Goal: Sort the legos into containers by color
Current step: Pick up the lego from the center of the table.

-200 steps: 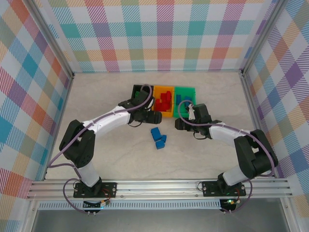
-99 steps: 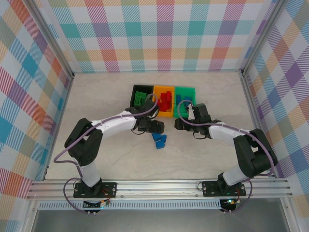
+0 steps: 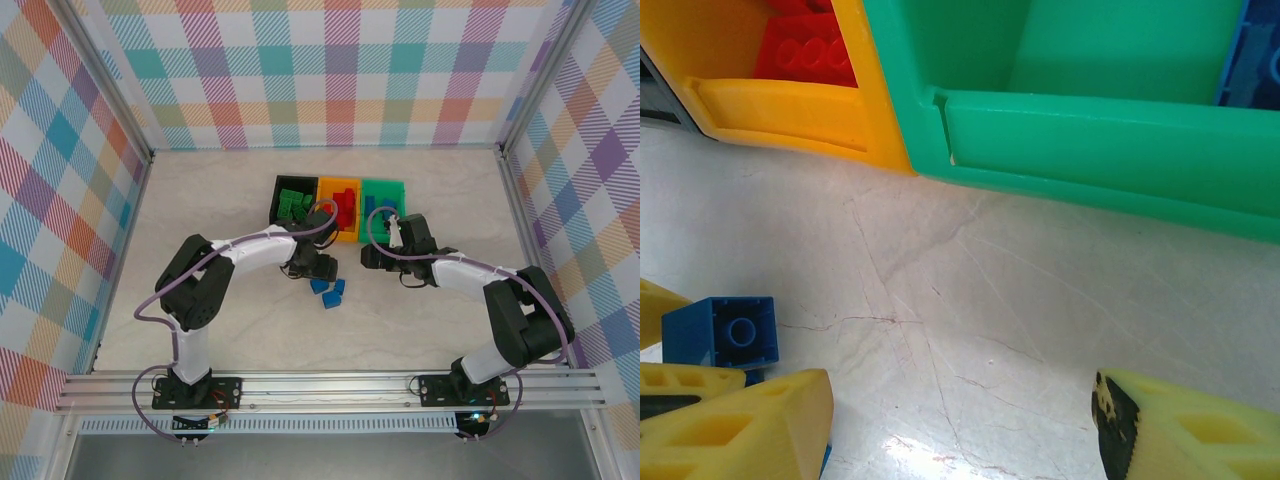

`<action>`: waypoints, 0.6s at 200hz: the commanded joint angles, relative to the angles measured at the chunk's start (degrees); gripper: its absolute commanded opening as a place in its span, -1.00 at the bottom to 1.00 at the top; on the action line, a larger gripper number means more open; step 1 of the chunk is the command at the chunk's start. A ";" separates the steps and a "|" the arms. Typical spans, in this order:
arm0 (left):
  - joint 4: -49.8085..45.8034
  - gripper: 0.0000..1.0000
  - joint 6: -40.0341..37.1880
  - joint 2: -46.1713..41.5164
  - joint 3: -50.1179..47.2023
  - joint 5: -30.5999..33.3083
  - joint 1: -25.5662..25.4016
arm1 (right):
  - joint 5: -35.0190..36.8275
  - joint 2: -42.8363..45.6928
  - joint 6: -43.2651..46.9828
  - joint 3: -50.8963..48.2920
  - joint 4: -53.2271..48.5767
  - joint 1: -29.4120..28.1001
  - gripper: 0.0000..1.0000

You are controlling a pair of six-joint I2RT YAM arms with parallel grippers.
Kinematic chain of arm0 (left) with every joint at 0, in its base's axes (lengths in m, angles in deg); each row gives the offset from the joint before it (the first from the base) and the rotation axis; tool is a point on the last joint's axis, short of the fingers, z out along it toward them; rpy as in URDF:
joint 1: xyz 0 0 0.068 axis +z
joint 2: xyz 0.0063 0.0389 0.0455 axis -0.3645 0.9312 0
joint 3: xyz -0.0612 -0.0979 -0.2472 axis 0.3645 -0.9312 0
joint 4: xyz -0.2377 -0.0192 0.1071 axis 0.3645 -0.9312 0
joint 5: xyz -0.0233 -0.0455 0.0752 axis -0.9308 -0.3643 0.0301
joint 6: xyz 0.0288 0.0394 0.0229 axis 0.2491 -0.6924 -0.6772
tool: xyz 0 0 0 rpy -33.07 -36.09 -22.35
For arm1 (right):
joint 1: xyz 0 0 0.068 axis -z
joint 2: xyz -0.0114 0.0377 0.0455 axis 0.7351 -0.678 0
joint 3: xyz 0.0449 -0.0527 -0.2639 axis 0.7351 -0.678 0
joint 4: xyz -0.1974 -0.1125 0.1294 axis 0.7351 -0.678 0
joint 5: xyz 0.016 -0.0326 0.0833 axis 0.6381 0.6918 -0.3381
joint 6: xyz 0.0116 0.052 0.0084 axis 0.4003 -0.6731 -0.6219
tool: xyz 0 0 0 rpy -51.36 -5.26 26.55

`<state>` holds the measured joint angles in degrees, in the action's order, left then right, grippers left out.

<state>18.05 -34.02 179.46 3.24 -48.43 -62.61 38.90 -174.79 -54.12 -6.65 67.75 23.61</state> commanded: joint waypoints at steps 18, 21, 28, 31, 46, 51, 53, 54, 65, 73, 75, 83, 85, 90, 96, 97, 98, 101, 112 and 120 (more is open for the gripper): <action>-2.90 0.05 -0.80 1.95 3.01 2.09 -0.08 | -0.90 -0.56 -0.38 1.30 1.23 -0.42 0.40; -2.76 0.05 -0.79 1.98 3.16 2.10 -0.08 | -0.78 -0.64 -0.35 1.38 1.10 -0.41 0.40; -2.58 0.05 -0.78 2.11 3.25 2.06 -0.08 | -0.59 -0.76 -0.24 1.48 0.95 -0.38 0.40; -2.53 0.04 -0.78 2.13 3.40 2.08 -0.08 | -0.55 -0.76 -0.24 1.61 0.80 -0.41 0.40; -2.63 0.03 -0.88 2.36 4.02 2.48 -0.08 | -0.68 -0.52 -0.23 1.41 0.98 -0.38 0.40; -2.85 0.00 -0.88 2.35 4.18 2.58 -0.02 | -0.72 -0.43 -0.30 1.33 1.01 -0.38 0.40; -2.86 -0.02 -0.93 2.32 4.23 2.58 -0.06 | -0.74 -0.36 -0.32 1.31 1.06 -0.36 0.40; -2.89 -0.02 -0.94 2.31 4.25 2.58 -0.07 | -0.73 -0.35 -0.32 1.31 1.11 -0.37 0.40; -2.96 -0.03 -0.83 1.67 4.04 2.92 -0.06 | -0.51 -0.34 -0.32 1.26 1.02 -0.44 0.39; -2.84 -0.03 -0.78 0.93 3.78 3.34 -0.04 | -0.37 -0.40 -0.24 1.37 0.86 -0.33 0.40; -2.83 -0.03 -0.78 0.86 3.73 3.36 -0.07 | -0.37 -0.42 -0.24 1.39 0.74 -0.37 0.40; -2.75 -0.03 -0.72 0.14 3.58 4.01 -0.07 | -0.59 -0.40 -0.28 1.39 0.93 -0.31 0.40; -2.74 -0.03 -0.76 -0.04 3.44 4.12 -0.08 | -0.67 -0.35 -0.29 1.39 0.98 -0.38 0.40; -2.81 -0.03 -0.72 -0.42 3.42 4.55 -0.08 | -0.80 -0.29 -0.36 1.32 1.04 -0.42 0.40; -2.90 -0.04 -0.78 -0.98 3.42 4.91 -0.07 | -0.90 -0.16 -0.43 1.25 1.26 -0.38 0.40; -2.91 -0.04 -0.78 -1.05 3.45 4.97 -0.07 | -0.90 -0.12 -0.47 1.19 1.30 -0.42 0.40; -2.96 -0.04 -0.78 -1.17 3.42 5.09 -0.03 | -0.90 -0.14 -0.53 1.20 1.32 -0.44 0.40; -3.00 -0.03 -0.78 -1.47 3.40 5.29 -0.04 | -0.90 -0.08 -0.50 1.14 1.31 -0.39 0.40; -3.10 -0.03 -0.72 -2.67 3.40 5.98 -0.07 | -0.51 -0.16 -0.33 1.16 1.04 -0.42 0.40; -2.97 -0.03 -0.62 -3.67 3.44 6.49 -0.05 | -0.21 -0.12 -0.17 1.23 0.83 -0.39 0.39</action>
<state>16.72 -34.34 180.57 5.95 -44.57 -62.61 38.93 -174.83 -54.12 -6.56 67.73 23.61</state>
